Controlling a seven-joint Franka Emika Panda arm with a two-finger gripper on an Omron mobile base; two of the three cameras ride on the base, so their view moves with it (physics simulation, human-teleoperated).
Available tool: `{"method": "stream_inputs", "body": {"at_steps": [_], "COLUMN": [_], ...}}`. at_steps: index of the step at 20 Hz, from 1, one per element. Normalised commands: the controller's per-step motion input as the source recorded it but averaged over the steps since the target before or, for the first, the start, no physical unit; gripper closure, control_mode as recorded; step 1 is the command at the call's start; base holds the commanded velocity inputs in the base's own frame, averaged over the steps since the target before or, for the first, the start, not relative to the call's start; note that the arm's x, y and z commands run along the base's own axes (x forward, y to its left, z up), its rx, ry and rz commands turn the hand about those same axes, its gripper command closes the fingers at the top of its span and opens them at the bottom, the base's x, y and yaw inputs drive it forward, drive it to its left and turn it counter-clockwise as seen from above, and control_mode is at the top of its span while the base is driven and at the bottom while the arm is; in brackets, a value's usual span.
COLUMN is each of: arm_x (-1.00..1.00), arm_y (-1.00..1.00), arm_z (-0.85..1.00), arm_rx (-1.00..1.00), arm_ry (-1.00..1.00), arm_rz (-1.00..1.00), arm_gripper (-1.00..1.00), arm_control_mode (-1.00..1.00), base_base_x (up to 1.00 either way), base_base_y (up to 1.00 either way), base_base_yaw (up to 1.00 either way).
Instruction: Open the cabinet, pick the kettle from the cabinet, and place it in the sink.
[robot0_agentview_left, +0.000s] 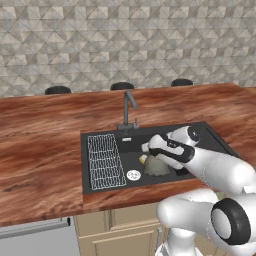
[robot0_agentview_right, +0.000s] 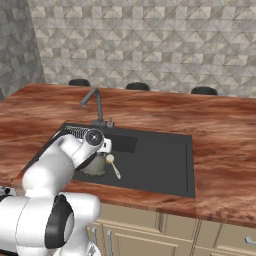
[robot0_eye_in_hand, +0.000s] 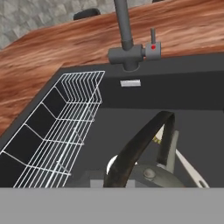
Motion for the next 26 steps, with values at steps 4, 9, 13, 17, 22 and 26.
{"method": "stream_inputs", "body": {"at_steps": [4,9,13,17,22,26], "arm_x": [0.16,0.19,0.18,0.22,0.19,0.12], "arm_y": [0.0,0.02,0.01,0.01,0.03,0.05], "arm_z": [-0.26,-0.18,-0.13,-0.22,-0.28,-0.34], "arm_rx": [0.0,-0.01,0.0,0.0,0.0,0.0], "arm_ry": [0.0,-0.06,-0.09,-0.02,0.0,0.0], "arm_rz": [0.0,0.0,0.0,0.0,0.0,0.0], "arm_gripper": [1.0,1.0,1.0,1.0,1.0,1.0], "arm_control_mode": [-1.0,-1.0,-1.0,-1.0,-1.0,-1.0], "base_base_x": [0.0,0.0,0.0,0.0,0.0,0.0], "base_base_y": [0.0,0.0,0.0,0.0,0.0,0.0], "base_base_yaw": [0.0,0.0,0.0,0.0,0.0,0.0]}}
